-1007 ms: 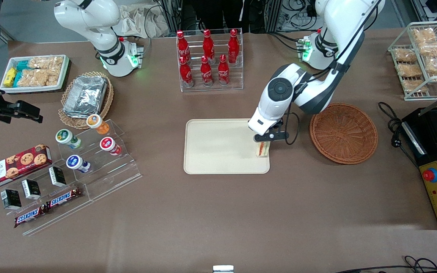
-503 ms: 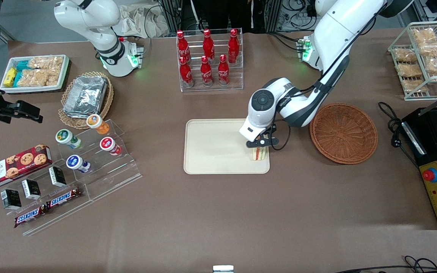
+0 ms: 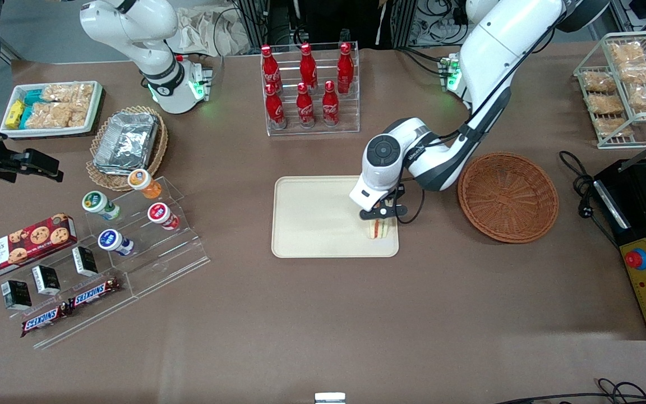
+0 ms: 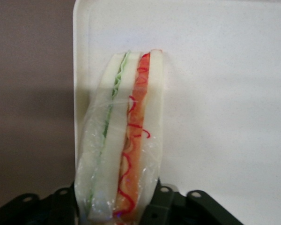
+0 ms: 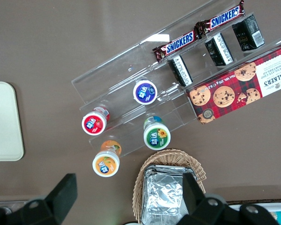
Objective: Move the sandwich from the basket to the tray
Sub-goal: 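Lower the sandwich onto the tray and open the left gripper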
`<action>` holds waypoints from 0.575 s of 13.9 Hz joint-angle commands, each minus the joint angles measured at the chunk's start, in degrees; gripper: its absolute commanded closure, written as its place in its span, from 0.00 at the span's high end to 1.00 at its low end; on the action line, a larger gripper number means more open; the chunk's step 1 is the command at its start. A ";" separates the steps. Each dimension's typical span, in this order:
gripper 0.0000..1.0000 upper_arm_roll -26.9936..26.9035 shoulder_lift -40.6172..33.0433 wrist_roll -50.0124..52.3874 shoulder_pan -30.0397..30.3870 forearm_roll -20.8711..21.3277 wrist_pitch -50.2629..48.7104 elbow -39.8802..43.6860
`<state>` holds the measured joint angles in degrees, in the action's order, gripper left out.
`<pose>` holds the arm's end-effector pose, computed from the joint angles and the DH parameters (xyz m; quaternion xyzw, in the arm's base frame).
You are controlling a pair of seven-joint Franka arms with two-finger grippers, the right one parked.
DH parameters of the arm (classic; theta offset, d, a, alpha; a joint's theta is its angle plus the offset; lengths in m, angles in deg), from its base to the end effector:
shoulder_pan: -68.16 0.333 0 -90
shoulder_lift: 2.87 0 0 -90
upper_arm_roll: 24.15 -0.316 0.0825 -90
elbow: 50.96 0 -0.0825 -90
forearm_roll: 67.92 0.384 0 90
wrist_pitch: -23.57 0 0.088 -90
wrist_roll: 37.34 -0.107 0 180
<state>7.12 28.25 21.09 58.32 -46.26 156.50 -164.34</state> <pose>0.4612 -0.3833 0.2167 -0.9981 -0.0389 0.0355 0.0315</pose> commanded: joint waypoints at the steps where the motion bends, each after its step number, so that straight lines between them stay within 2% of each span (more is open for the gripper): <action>1: 1.00 -0.59 0.26 3.17 -0.36 1.45 -0.92 1.32; 8: 1.00 -0.50 -9.22 4.06 -0.01 -0.91 -7.76 2.28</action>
<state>6.67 23.51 24.12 58.52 -46.36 151.85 -161.83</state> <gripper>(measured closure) 0.000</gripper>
